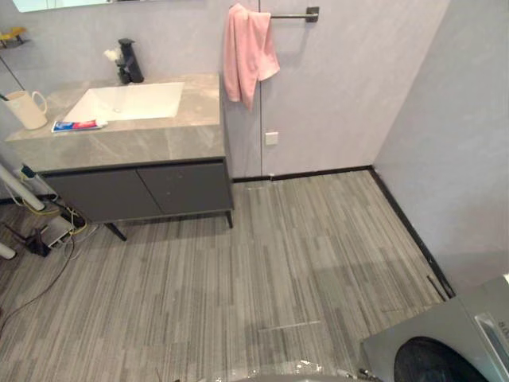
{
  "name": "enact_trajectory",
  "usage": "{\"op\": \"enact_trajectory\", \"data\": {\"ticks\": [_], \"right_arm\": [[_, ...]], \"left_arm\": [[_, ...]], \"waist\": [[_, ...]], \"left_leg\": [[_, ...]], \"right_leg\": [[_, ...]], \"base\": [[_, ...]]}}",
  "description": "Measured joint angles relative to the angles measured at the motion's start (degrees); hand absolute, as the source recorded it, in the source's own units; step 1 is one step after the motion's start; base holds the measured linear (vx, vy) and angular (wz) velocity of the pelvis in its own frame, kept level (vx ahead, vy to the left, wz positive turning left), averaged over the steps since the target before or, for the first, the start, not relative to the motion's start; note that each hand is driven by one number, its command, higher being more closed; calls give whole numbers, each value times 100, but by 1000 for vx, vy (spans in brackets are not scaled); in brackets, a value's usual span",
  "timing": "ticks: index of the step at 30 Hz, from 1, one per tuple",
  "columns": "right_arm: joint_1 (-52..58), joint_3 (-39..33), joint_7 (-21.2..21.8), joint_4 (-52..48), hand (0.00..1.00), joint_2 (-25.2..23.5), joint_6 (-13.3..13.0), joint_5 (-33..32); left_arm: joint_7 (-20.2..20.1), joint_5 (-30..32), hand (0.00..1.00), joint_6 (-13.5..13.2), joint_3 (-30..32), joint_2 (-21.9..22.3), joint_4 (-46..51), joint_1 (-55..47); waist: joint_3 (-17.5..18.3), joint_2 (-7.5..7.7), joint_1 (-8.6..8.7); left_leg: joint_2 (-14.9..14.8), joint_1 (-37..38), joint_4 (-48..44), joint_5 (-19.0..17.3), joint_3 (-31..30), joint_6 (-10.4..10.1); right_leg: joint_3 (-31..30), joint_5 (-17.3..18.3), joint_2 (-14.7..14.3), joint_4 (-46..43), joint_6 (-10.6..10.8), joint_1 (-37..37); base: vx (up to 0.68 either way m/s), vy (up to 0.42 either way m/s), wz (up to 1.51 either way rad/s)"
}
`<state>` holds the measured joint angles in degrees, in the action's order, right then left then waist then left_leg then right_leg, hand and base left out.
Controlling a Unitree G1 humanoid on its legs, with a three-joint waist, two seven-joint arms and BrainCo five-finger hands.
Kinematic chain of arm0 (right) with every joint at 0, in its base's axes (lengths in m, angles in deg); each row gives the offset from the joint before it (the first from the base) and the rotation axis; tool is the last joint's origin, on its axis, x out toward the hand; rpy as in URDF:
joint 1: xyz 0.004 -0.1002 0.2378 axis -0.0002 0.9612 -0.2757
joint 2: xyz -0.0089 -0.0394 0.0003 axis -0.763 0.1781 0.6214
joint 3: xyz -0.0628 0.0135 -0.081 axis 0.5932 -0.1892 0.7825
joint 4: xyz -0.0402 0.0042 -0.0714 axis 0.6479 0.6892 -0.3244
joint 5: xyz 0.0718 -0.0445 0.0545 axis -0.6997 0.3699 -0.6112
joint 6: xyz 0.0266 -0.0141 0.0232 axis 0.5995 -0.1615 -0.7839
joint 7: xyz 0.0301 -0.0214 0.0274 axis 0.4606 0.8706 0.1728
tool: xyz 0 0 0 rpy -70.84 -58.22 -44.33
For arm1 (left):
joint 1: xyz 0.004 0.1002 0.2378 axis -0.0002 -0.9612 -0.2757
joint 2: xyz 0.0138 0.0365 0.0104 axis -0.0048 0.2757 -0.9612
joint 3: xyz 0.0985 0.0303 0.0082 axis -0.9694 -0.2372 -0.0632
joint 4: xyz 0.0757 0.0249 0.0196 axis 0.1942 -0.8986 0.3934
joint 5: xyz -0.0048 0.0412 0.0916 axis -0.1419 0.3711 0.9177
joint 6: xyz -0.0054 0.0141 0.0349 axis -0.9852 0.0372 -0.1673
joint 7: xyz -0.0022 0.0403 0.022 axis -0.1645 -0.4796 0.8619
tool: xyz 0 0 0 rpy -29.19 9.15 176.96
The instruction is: Organize washtable
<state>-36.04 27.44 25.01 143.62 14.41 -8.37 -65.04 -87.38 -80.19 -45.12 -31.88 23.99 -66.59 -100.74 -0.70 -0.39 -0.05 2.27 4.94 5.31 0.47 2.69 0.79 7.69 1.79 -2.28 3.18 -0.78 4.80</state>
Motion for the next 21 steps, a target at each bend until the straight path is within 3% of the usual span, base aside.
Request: {"op": "enact_trajectory", "data": {"ticks": [13, 21], "right_arm": [[-33, 9, -1, -21, 0, -6, -14, 0], [-39, 8, -1, -21, 0, -5, -15, -9]], "left_arm": [[-1, 2, 0, -16, -30, -2, -3, 50], [-1, 2, 0, -50, -30, -6, -44, 50]], "waist": [[-20, 23, -63], [-22, 22, -65]], "left_leg": [[-4, -8, 46, -17, 58, -24], [7, -17, 47, 0, 68, 3]], "right_leg": [[-19, -73, 5, 104, 57, 8], [-31, -122, 6, 128, -16, 11]], "base": [[-57, 9, -2], [1, 0, 0]]}}
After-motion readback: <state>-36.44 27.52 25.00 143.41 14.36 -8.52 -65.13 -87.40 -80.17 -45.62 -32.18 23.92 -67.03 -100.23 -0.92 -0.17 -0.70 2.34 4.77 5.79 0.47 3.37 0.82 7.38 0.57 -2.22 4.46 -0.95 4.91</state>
